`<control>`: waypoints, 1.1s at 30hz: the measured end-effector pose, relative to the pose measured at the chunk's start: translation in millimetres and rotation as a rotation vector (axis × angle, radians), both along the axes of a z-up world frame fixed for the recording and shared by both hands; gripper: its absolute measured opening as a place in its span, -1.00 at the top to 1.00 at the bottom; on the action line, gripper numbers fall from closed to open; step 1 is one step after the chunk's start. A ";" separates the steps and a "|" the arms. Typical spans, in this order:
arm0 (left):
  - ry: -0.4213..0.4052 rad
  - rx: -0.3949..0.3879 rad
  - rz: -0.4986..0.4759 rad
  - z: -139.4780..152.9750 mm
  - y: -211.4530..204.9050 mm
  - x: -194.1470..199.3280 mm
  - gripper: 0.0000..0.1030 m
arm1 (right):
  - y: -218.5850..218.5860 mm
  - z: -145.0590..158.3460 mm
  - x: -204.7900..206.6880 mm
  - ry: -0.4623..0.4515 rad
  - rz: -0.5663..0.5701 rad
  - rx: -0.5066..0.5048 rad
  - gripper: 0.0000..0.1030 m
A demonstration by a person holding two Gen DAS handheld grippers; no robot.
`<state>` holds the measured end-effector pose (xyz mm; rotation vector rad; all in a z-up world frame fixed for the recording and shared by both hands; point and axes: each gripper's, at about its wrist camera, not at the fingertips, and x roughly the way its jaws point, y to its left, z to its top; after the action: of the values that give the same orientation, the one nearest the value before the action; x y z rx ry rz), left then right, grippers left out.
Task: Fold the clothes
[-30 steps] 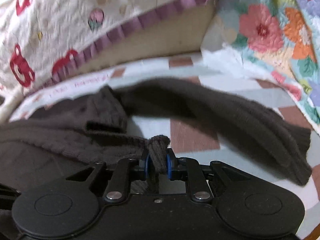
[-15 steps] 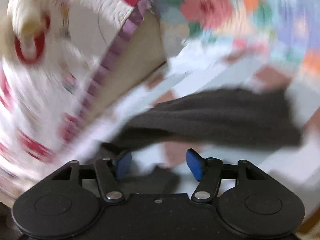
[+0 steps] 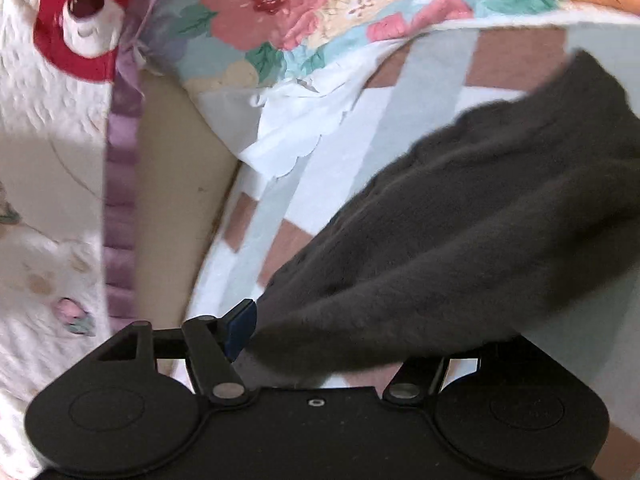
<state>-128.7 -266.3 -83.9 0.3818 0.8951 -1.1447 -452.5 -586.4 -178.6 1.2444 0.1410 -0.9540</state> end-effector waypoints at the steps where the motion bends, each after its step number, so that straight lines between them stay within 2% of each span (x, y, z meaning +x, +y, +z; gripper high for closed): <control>1: -0.004 -0.001 0.010 0.5 5.0 7.7 -0.10 | -1.9 3.1 7.2 0.037 0.014 -0.028 -0.39; 3: -0.012 -0.003 0.029 1.6 15.0 23.1 -0.10 | -5.7 9.4 21.6 0.111 0.043 -0.084 -0.10; 4: -0.016 -0.004 0.039 2.1 20.0 30.8 -0.10 | -7.5 12.5 28.8 0.148 0.057 -0.111 0.50; 5: -0.020 -0.005 0.049 2.6 25.0 38.5 -0.10 | -9.4 15.7 36.0 0.185 0.071 -0.139 0.70; 6: -0.024 -0.006 0.059 3.2 30.0 46.2 -0.10 | -10.0 28.5 48.7 0.231 0.137 -0.193 0.73; 10: -0.012 -0.018 0.080 1.8 25.3 72.2 -0.10 | -7.1 91.9 86.4 0.207 0.332 -0.390 0.73; 12: -0.013 -0.046 0.091 5.0 20.3 82.7 -0.10 | -0.8 129.5 114.9 0.194 0.429 -0.497 0.75; 15: 0.002 -0.110 0.103 9.6 18.5 97.5 -0.10 | 21.4 182.3 168.2 0.235 0.580 -0.655 0.78; 18: 0.042 -0.154 0.138 5.4 26.7 113.2 -0.12 | 48.3 220.1 225.2 0.283 0.695 -0.760 0.80; 29: 0.209 -0.210 0.324 -23.3 64.3 173.1 -0.15 | 170.5 144.9 366.6 0.562 0.979 -0.850 0.81; 33: 0.271 -0.218 0.383 -34.7 75.2 191.9 -0.15 | 226.5 85.0 371.5 0.666 1.185 -0.916 0.84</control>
<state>63.2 -191.0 -118.6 -0.1257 1.0153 -0.9359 -81.0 -359.9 -93.6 -0.1382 0.7682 -0.2310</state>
